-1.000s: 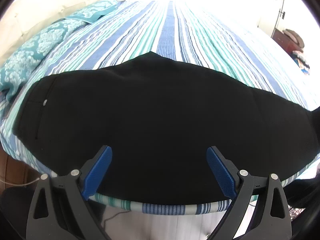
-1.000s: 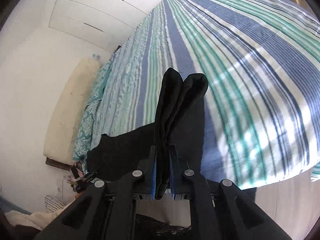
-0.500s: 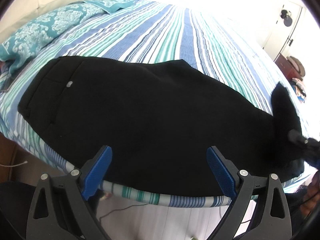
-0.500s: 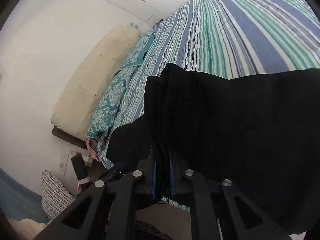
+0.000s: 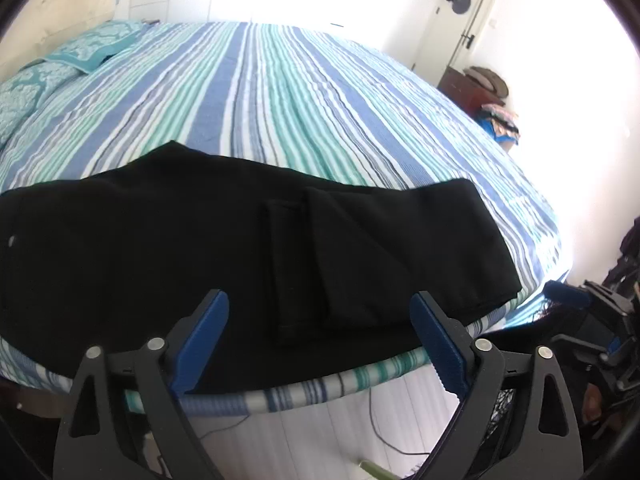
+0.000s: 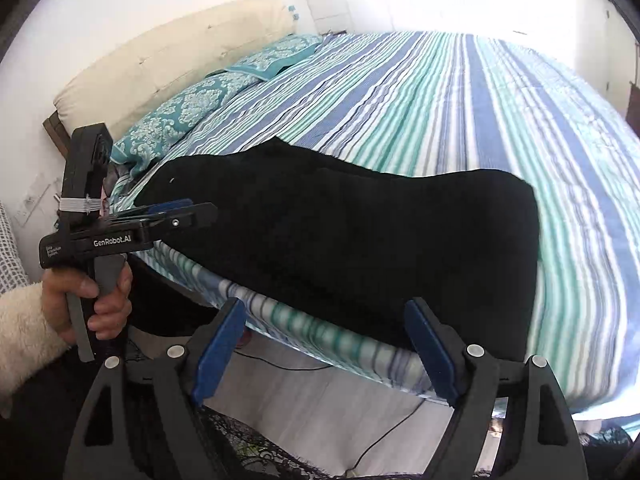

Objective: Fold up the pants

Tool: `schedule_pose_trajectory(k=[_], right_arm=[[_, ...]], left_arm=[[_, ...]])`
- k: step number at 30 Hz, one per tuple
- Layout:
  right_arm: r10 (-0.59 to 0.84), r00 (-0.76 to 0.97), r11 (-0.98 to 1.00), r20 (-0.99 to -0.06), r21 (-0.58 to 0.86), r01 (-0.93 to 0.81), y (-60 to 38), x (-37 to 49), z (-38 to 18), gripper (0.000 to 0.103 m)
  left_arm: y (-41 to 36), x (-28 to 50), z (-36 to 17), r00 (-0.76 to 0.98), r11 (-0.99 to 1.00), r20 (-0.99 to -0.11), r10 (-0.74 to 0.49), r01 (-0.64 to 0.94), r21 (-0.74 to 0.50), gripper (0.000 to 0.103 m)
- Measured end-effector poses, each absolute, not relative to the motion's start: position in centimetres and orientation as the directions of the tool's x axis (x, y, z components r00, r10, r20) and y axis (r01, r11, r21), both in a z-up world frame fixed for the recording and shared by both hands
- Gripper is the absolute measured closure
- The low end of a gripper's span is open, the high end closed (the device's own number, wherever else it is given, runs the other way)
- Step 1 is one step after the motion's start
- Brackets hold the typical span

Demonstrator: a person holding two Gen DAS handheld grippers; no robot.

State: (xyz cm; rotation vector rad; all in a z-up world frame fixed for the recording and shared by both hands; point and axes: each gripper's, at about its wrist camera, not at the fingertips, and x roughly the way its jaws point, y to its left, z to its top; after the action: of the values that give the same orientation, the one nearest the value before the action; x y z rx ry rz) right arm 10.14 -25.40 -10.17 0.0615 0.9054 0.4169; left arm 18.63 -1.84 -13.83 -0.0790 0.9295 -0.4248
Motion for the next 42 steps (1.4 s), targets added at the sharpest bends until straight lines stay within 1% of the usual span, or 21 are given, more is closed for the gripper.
schedule_pose_trajectory(k=[2,3,5,7,8,9,13,17,19,22,23,27,33,42], right_arm=[[0.314,0.615,0.947,-0.724,0.186,-0.263,-27.1,7.9,-9.4,0.019],[0.271,0.649,0.961,-0.711,0.16,-0.226,-27.6,7.2,-9.2,0.015],[0.182,0.72,0.982,-0.67,0.088,-0.166,-27.9,6.3,-8.1,0.012],[0.116,0.777,0.99,-0.618,0.009,-0.14,-27.4,6.2,-7.2,0.002],[0.093,0.793,0.99,-0.602,-0.025,-0.136,-27.4,5.9,-7.1,0.0],[0.081,0.796,0.99,-0.6,-0.044,-0.134,-27.3,6.0,-7.3,0.0],[0.073,0.752,0.99,-0.656,-0.045,-0.135,-27.6,7.5,-8.3,0.0],[0.064,0.752,0.987,-0.657,-0.072,-0.147,-26.8,7.5,-8.7,0.0],[0.059,0.752,0.984,-0.657,-0.088,-0.155,-26.4,7.5,-8.8,0.0],[0.057,0.755,0.981,-0.653,-0.104,-0.165,-26.1,7.0,-8.8,0.0],[0.057,0.757,0.981,-0.651,-0.105,-0.164,-26.0,6.9,-8.7,0.0],[0.055,0.754,0.984,-0.654,-0.091,-0.151,-26.4,7.0,-8.7,0.0],[0.055,0.751,0.989,-0.658,-0.069,-0.133,-27.4,7.1,-8.7,0.0],[0.038,0.74,0.99,-0.671,-0.077,-0.12,-27.7,7.0,-8.9,0.0]], left_arm=[[-3.0,18.8,-14.5,0.497,0.912,-0.776,-0.389,0.325,-0.25,0.013],[-3.3,18.8,-14.6,0.49,0.91,-0.778,-0.393,0.328,-0.253,0.013],[-3.7,18.7,-14.5,0.495,0.913,-0.782,-0.379,0.34,-0.227,0.013],[-4.0,18.2,-14.2,0.511,0.918,-0.782,-0.356,0.348,-0.191,0.012],[-3.9,18.1,-14.2,0.518,0.919,-0.78,-0.35,0.349,-0.181,0.012],[-3.7,18.0,-14.2,0.524,0.922,-0.779,-0.345,0.346,-0.176,0.011],[-2.0,18.1,-14.3,0.536,0.935,-0.779,-0.326,0.307,-0.179,0.011],[-1.1,18.2,-14.3,0.545,0.942,-0.778,-0.313,0.284,-0.181,0.011],[0.0,18.4,-13.9,0.552,0.939,-0.765,-0.333,0.265,-0.218,0.011],[2.4,18.9,-13.2,0.566,0.921,-0.726,-0.389,0.222,-0.32,0.011],[2.7,19.1,-13.2,0.568,0.916,-0.719,-0.4,0.222,-0.334,0.011],[1.3,19.1,-13.5,0.554,0.915,-0.728,-0.404,0.261,-0.309,0.011],[-2.3,18.3,-13.9,0.527,0.91,-0.755,-0.39,0.347,-0.228,0.011],[-2.6,19.1,-14.2,0.513,0.906,-0.76,-0.4,0.348,-0.241,0.011]])
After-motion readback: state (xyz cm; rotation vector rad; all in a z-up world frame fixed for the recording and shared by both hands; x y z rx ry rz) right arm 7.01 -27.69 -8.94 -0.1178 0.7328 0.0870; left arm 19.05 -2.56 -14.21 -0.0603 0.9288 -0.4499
